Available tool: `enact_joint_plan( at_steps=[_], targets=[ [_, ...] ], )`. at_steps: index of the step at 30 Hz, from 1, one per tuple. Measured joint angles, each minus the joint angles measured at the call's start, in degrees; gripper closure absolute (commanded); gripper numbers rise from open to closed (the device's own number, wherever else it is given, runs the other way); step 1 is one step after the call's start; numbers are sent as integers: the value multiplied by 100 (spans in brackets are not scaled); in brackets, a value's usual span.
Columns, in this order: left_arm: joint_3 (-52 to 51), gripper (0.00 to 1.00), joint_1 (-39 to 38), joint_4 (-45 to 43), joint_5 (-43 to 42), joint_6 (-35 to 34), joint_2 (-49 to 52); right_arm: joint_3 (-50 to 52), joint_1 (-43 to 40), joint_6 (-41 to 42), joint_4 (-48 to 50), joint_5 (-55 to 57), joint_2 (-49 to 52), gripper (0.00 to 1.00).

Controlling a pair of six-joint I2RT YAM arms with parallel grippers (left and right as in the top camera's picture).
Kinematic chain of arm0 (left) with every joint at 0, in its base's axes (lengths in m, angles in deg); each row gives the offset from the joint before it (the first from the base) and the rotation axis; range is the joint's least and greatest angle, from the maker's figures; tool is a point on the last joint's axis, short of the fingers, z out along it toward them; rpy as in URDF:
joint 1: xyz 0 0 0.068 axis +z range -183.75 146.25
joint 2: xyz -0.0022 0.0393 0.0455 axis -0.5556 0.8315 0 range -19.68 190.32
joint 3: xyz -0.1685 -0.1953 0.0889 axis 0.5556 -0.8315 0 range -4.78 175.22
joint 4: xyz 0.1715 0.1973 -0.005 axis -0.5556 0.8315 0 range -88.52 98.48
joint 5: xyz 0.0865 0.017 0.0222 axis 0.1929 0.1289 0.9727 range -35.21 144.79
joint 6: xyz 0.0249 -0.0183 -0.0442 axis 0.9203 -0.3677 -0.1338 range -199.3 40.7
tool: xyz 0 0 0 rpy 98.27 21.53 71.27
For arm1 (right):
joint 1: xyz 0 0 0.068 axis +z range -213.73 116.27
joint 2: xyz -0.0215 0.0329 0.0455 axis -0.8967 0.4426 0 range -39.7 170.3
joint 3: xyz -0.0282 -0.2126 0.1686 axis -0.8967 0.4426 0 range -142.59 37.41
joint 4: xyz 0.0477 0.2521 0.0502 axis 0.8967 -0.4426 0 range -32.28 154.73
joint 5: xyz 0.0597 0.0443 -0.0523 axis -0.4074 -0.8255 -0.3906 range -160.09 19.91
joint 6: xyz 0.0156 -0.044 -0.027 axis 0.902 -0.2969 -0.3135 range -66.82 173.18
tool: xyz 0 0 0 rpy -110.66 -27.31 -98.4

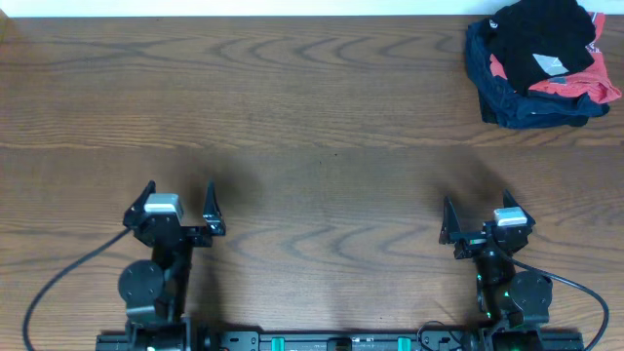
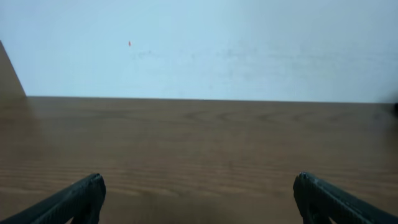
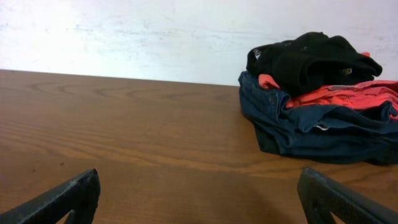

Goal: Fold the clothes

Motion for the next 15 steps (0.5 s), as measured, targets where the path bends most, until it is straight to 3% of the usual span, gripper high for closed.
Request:
enact_joint_plan(
  at_steps=[6,15],
  targets=[
    [-640,2,-66,-162,13,-2,-586,0,0,0,0,0,0,1],
    [-741,2,-90,315,168,-2,-1073,0,0,0,0,0,0,1]
  ],
)
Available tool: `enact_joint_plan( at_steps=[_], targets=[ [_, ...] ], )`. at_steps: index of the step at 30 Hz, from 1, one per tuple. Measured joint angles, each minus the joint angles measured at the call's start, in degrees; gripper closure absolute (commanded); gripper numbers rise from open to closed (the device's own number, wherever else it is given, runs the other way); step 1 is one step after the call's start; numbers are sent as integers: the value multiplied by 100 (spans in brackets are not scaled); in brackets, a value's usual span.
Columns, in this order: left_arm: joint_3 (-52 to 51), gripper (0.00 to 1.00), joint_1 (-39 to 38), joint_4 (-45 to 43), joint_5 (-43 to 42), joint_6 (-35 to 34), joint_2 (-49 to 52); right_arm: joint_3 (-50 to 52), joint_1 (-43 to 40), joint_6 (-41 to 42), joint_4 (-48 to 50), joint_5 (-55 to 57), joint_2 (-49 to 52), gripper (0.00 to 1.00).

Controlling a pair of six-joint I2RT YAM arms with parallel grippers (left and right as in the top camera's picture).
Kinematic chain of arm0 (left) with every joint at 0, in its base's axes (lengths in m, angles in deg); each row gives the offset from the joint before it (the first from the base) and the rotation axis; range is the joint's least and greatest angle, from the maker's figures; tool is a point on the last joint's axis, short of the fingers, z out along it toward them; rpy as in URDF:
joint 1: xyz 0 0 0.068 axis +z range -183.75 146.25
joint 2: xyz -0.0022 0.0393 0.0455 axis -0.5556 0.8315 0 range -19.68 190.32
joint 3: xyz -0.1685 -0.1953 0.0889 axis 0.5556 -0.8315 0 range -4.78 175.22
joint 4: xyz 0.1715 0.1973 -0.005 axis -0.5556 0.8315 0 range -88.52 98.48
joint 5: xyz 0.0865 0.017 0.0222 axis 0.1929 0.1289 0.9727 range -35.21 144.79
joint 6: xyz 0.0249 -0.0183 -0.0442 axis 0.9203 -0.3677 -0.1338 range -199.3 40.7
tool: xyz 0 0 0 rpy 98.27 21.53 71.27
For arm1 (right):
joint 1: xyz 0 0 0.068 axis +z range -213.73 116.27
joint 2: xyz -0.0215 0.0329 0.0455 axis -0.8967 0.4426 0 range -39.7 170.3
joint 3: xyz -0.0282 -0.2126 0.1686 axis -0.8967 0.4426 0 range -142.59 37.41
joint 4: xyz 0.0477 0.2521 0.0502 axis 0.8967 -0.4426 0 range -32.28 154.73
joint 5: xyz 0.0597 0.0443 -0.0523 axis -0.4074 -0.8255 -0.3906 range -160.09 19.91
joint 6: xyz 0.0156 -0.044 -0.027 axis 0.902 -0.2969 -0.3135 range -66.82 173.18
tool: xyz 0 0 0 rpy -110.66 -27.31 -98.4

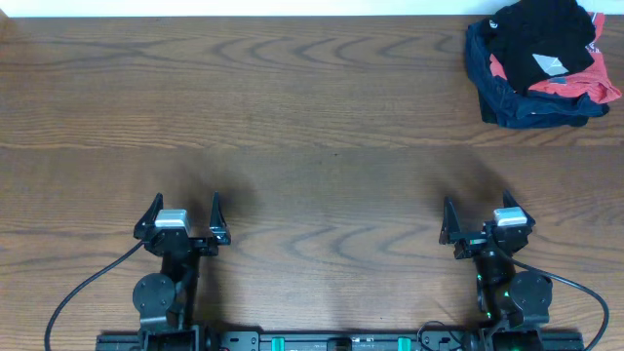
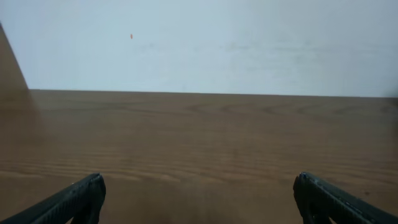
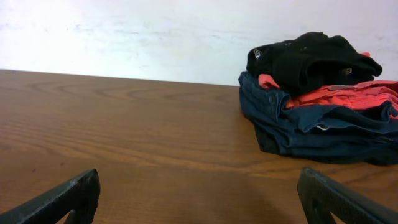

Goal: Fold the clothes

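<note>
A heap of clothes (image 1: pixel 538 60) lies at the table's far right corner: a black garment on top, red under it, dark blue at the bottom. The right wrist view shows the same heap of clothes (image 3: pixel 323 93) ahead and to the right. My left gripper (image 1: pixel 184 216) stands open near the front edge on the left, nothing between its fingers. My right gripper (image 1: pixel 485 219) stands open near the front edge on the right, also empty. Both are far from the heap.
The wooden table (image 1: pixel 292 117) stretches bare between the grippers and the heap. A pale wall (image 2: pixel 205 43) rises behind the table's far edge. Cables run from both arm bases along the front edge.
My left gripper has shifted slightly to the right and toward the front edge, and now points straight ahead. The right gripper and the heap have not moved.
</note>
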Motion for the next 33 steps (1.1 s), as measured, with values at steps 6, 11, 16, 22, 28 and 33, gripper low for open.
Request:
enact_joint_plan(
  at_steps=[6,11,16,22,28,33],
  targets=[
    [35,2,-24,254,177,0,-2,0,0,0,0,-2,0,1],
    [44,2,-24,267,234,0,-2,0,0,0,0,0,2,1],
    [46,2,-24,269,247,0,0,0,0,-2,0,0,2,1],
    [46,2,-24,269,247,0,-2,0,0,0,0,0,2,1],
    [46,2,-24,271,247,0,0,0,0,-2,0,0,0,1],
    [46,2,-24,271,247,0,0,0,0,0,0,0,0,1]
  ],
)
